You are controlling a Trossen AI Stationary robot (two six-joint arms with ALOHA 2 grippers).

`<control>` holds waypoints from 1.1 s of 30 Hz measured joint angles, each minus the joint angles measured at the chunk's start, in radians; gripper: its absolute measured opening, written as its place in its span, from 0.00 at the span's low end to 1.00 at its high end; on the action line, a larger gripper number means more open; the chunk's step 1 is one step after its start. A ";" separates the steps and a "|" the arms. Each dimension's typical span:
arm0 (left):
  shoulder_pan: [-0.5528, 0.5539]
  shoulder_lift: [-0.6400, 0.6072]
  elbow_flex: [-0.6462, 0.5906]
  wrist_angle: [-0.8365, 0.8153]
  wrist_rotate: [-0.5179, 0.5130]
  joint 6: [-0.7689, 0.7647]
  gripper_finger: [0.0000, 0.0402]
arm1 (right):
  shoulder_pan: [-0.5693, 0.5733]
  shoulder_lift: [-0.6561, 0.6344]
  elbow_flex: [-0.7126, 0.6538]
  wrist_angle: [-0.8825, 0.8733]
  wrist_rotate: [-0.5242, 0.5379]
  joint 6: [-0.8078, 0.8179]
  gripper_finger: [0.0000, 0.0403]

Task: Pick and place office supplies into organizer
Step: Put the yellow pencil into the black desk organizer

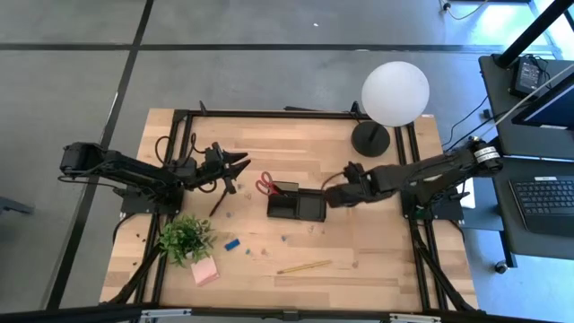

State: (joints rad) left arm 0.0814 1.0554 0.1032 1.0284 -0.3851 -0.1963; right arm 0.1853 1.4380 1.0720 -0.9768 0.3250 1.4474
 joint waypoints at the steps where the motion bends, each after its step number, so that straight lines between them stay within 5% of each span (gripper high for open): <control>1: 0.000 0.000 0.000 0.000 0.000 0.000 0.32 | -0.014 0.000 0.028 -0.003 0.023 -0.044 0.08; 9: 0.000 0.000 0.000 0.000 0.000 0.000 0.32 | -0.126 -0.001 0.249 0.089 0.144 -0.482 0.08; 21: 0.000 0.000 0.000 -0.004 0.000 0.000 0.32 | -0.180 0.040 0.297 0.736 0.133 -1.234 0.08; 28: 0.000 0.000 0.000 -0.018 0.000 0.000 0.32 | -0.173 0.136 0.297 0.841 -0.045 -1.295 0.08; 33: 0.000 0.000 0.000 -0.018 0.000 0.000 0.32 | -0.168 0.200 0.297 0.848 -0.080 -1.278 0.08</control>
State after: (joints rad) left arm 0.0814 1.0554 0.1032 1.0103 -0.3851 -0.1964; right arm 0.0177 1.6379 1.3685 -0.1290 0.2449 0.1694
